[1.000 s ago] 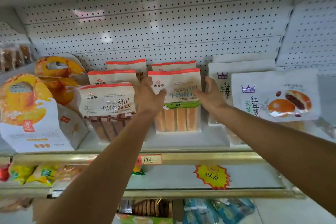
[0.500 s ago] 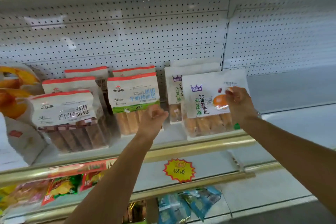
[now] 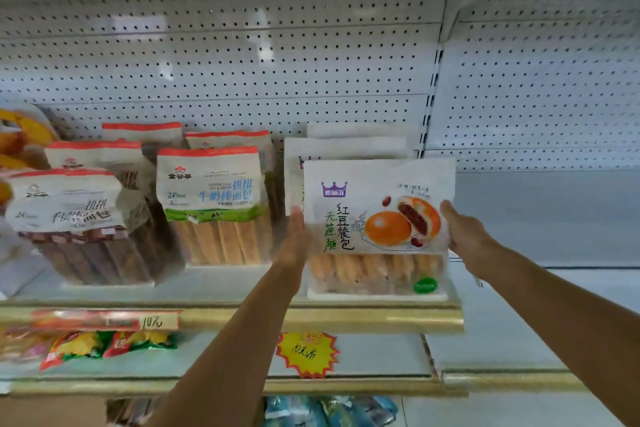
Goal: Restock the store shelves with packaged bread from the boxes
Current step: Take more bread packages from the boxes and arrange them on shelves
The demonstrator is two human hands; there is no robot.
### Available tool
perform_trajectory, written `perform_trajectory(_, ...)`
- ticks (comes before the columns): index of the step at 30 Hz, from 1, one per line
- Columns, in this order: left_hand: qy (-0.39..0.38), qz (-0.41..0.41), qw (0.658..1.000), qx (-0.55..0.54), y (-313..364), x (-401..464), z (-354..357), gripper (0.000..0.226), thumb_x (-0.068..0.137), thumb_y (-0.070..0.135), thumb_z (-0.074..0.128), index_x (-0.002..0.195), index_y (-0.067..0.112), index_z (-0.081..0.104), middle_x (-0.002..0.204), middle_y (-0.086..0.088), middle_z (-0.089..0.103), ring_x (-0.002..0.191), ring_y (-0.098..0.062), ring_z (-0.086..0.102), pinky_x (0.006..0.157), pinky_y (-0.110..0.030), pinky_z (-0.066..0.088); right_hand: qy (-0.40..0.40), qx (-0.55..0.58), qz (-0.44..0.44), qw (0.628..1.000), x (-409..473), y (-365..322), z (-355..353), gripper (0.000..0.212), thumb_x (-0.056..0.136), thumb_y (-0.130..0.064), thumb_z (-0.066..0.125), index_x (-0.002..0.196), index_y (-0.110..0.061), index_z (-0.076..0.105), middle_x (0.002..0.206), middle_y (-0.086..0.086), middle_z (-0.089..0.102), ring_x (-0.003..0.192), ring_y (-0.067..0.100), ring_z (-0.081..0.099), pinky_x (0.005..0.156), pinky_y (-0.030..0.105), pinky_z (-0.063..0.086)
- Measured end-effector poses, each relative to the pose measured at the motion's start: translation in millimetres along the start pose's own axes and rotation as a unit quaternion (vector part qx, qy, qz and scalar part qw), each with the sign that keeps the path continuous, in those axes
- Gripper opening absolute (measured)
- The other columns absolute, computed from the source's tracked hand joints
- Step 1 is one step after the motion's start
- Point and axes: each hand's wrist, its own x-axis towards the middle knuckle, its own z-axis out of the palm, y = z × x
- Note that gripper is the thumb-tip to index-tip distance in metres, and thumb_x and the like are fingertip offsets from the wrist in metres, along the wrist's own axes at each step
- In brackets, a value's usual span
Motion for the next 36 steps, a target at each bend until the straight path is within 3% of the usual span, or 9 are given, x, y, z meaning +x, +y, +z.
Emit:
perform_trajectory(2, 0.013, 0.023, 1.0, 0.003, -3.8, 4.6, -0.8, 0.094, 0.067, 0.097, 0.03, 0.136, 0.037, 0.051, 0.146, -0.002, 0.052, 0.134, -0.025, 0.048, 0.117, -0.05, 0.031, -0.048, 0.002, -0.013, 0.999, -16.4, -7.8, 9.1, 0.067, 0.086, -0.065, 0.048, 0.133, -0.018, 0.056, 0.125, 0.013, 0.063, 0.112, 0.032, 0.06, 0.102, 0.046, 0.047)
perform_trajectory(6, 0.025, 0.059, 0.998, 0.012, 10.6, -4.1, 1.1, 0.051, 0.103, 0.057, 0.013, 0.107, 0.037, 0.06, 0.128, -0.005, 0.063, 0.123, -0.029, 0.057, 0.109, -0.051, 0.041, -0.108, 0.027, -0.042, 0.993, -22.3, -15.7, 16.4, 0.026, 0.101, -0.045, 0.041, 0.119, -0.031, 0.055, 0.112, 0.007, 0.067, 0.099, 0.022, 0.064, 0.087, 0.035, 0.051)
perform_trajectory(9, 0.087, 0.073, 0.993, -0.025, 8.9, 6.4, -1.4, 0.048, 0.101, 0.062, 0.023, 0.117, 0.035, 0.06, 0.126, -0.007, 0.065, 0.116, -0.03, 0.06, 0.102, -0.052, 0.046, -0.111, 0.03, -0.022, 0.993, -14.8, -16.5, 13.2, 0.043, 0.1, -0.053, 0.037, 0.116, -0.02, 0.06, 0.104, 0.008, 0.069, 0.092, 0.021, 0.066, 0.076, 0.034, 0.053)
perform_trajectory(12, 0.125, 0.078, 0.988, -0.037, 3.1, 30.3, -4.7, 0.061, 0.094, 0.068, 0.03, 0.139, 0.031, 0.045, 0.129, -0.007, 0.062, 0.113, -0.028, 0.061, 0.098, -0.052, 0.049, -0.073, 0.032, -0.018, 0.997, -7.0, -21.6, 8.9, 0.06, 0.098, -0.061, 0.029, 0.109, -0.013, 0.064, 0.11, 0.016, 0.068, 0.098, 0.028, 0.065, 0.093, 0.047, 0.052)
perform_trajectory(15, 0.1, 0.089, 0.99, -0.05, -0.8, 52.2, -11.7, 0.067, 0.094, 0.072, 0.029, 0.141, 0.026, 0.042, 0.128, -0.008, 0.063, 0.112, -0.027, 0.063, 0.096, -0.05, 0.051, -0.049, 0.086, -0.043, 0.994, 2.2, -28.7, 10.0, 0.058, 0.1, -0.061, 0.019, 0.107, -0.019, 0.059, 0.115, 0.015, 0.067, 0.097, 0.025, 0.061, 0.101, 0.048, 0.047)
perform_trajectory(18, 0.053, 0.072, 0.995, -0.05, -7.8, 75.2, -20.9, 0.098, 0.068, 0.094, 0.041, 0.146, 0.033, 0.043, 0.134, -0.007, 0.062, 0.118, -0.03, 0.062, 0.099, -0.055, 0.05, -0.059, 0.141, -0.033, 0.988, 11.1, -27.5, 16.5, 0.063, 0.097, -0.066, 0.015, 0.109, -0.025, 0.06, 0.098, 0.001, 0.068, 0.089, 0.02, 0.063, 0.092, 0.04, 0.047)
perform_trajectory(25, -0.005, 0.051, 0.996, -0.07, -5.8, 83.3, -19.2, 0.075, 0.09, 0.078, 0.026, 0.134, 0.026, 0.058, 0.124, -0.011, 0.069, 0.114, -0.035, 0.065, 0.101, -0.059, 0.047, -0.113, 0.187, -0.006, 0.976, 31.7, -14.1, 31.2, 0.075, 0.088, -0.078, 0.01, 0.099, -0.03, 0.067, 0.091, 0.007, 0.075, 0.092, 0.032, 0.069, 0.093, 0.049, 0.052)
perform_trajectory(30, -0.066, 0.024, 0.996, -0.055, 0.0, 80.7, 1.4, 0.07, 0.099, 0.062, 0.004, 0.108, 0.028, 0.063, 0.084, 0.003, 0.077, 0.076, -0.016, 0.072, 0.072, -0.036, 0.053, -0.148, 0.193, -0.008, 0.97, 38.3, -11.6, 18.8, 0.076, 0.092, -0.073, 0.006, 0.104, -0.026, 0.064, 0.076, 0.004, 0.076, 0.072, 0.023, 0.072, 0.067, 0.033, 0.053)
perform_trajectory(36, -0.099, 0.009, 0.993, -0.061, 0.7, 82.3, 8.5, 0.078, 0.094, 0.071, 0.003, 0.108, 0.028, 0.066, 0.094, -0.004, 0.077, 0.08, -0.021, 0.074, 0.074, -0.04, 0.053, -0.157, 0.207, -0.005, 0.966, 40.4, -14.5, 8.7, 0.076, 0.092, -0.072, 0.008, 0.104, -0.022, 0.063, 0.088, 0.01, 0.074, 0.075, 0.027, 0.069, 0.067, 0.036, 0.052)
